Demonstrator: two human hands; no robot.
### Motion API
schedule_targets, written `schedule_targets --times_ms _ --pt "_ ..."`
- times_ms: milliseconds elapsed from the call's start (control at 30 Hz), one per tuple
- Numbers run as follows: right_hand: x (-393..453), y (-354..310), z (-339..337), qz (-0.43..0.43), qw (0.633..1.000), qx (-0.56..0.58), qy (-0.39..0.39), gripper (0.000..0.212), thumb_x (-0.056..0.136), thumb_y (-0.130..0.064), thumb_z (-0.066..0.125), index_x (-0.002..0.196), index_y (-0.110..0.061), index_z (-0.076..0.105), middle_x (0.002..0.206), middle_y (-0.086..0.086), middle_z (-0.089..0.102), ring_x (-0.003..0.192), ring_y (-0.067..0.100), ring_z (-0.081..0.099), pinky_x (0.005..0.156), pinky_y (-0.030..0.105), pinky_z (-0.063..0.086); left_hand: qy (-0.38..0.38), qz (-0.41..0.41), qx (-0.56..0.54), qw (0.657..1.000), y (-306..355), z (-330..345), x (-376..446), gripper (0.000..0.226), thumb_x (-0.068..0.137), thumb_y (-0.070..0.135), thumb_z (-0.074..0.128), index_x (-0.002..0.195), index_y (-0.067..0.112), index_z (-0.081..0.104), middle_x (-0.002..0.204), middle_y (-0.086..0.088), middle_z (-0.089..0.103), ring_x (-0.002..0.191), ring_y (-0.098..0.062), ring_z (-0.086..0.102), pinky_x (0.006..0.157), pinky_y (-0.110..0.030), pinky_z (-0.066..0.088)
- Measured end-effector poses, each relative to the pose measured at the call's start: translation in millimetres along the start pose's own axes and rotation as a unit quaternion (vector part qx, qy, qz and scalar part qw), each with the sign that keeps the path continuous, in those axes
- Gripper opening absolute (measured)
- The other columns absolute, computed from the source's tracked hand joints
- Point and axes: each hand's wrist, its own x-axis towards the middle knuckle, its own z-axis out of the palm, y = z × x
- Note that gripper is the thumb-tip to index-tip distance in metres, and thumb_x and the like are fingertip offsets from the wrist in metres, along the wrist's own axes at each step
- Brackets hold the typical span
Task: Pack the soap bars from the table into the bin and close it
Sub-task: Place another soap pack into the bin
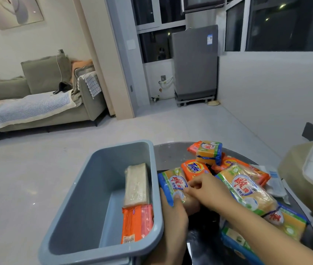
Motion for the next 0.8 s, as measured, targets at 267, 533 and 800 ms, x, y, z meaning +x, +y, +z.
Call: schedule_targets --times_ms 267,533,800 --pt "-29 5 -4 0.031 0.982 0.184 0.013 0.02 0.078 -0.028 0.071 0.097 -0.022 0.072 0.088 -0.009 0.066 0.085 0.008 0.061 0.068 0.02 0.048 0.011 0.011 -0.054 0.998 7 -1 -23 0.048 0.096 0.019 0.052 0.142 0.021 0.04 0.138 -0.004 0.053 0.129 -0.023 0.048 0.112 -0.045 0.036" --pt "-73 12 -23 0.098 0.892 0.441 -0.016 0.041 0.076 -0.015 0.073 0.116 -0.015 0.064 0.103 -0.002 0.066 0.099 0.017 0.06 0.081 0.035 0.052 -0.088 0.057 -0.117 0.988 38 -12 -63 0.056 0.096 0.015 0.052 0.145 0.033 0.033 0.14 0.004 0.052 0.128 -0.014 0.05 0.109 -0.041 0.041" --pt "-103 3 -39 0.044 0.805 0.591 -0.021 0.039 0.067 -0.017 0.074 0.104 -0.025 0.067 0.093 0.006 0.076 0.084 0.022 0.073 0.068 0.037 0.057 -0.126 0.112 -0.15 0.974 58 -23 -83 0.053 0.095 0.01 0.052 0.141 0.033 0.041 0.127 0.009 0.063 0.11 -0.002 0.063 0.09 -0.021 0.054"
